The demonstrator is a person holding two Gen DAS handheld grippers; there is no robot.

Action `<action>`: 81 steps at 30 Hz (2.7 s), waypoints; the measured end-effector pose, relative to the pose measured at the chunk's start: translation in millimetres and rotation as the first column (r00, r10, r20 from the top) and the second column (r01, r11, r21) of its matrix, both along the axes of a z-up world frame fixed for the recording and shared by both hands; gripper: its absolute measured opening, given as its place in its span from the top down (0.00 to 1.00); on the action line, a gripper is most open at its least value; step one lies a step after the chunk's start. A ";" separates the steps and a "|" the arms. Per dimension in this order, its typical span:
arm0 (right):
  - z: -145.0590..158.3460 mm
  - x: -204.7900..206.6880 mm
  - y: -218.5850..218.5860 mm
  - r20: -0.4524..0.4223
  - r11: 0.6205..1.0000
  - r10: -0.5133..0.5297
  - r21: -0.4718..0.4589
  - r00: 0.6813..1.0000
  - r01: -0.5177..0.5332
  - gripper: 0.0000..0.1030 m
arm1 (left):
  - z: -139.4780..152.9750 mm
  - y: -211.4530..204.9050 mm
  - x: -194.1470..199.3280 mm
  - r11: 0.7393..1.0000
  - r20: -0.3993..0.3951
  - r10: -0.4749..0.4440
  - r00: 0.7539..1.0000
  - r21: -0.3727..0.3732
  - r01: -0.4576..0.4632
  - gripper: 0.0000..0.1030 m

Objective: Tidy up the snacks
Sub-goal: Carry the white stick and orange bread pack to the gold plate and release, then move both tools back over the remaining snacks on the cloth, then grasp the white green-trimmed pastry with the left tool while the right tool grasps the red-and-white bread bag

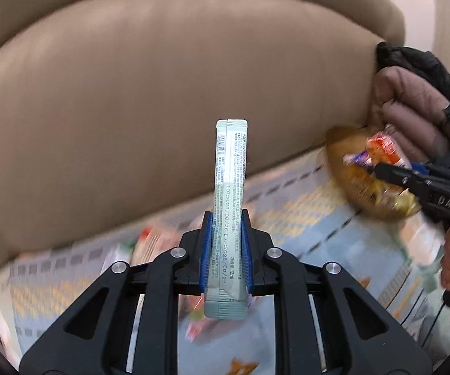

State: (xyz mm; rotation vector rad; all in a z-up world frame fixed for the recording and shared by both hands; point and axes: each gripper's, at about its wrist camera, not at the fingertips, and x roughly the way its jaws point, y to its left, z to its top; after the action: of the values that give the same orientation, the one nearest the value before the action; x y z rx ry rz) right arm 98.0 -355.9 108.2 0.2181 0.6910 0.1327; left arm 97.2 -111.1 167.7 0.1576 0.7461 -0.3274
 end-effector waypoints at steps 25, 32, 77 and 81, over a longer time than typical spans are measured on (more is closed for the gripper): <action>-24.6 12.8 -131.5 -0.096 0.908 -0.387 0.136 0.917 0.397 0.12 | -24.2 -215.9 120.9 0.967 -0.237 -0.247 0.940 0.006 0.256 0.03; -5.8 10.8 -112.2 -0.024 0.924 -0.362 0.121 0.932 0.362 0.12 | -32.3 -186.2 122.8 0.981 -0.252 -0.174 0.952 0.044 0.190 0.03; -113.2 50.6 213.7 -0.347 0.919 0.388 0.075 0.854 -0.387 0.05 | -99.2 188.6 72.5 0.933 -0.379 0.291 0.879 -0.092 -0.348 0.03; -133.8 59.1 220.0 -0.398 0.915 0.398 0.107 0.827 -0.389 0.05 | -113.2 197.6 76.0 0.914 -0.418 0.298 0.858 -0.135 -0.383 0.03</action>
State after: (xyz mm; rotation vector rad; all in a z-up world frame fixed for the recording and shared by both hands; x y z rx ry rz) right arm 157.1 -135.9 -25.6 0.1200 1.1563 0.5034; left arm 173.2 86.5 54.5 -0.2553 1.1092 -0.0922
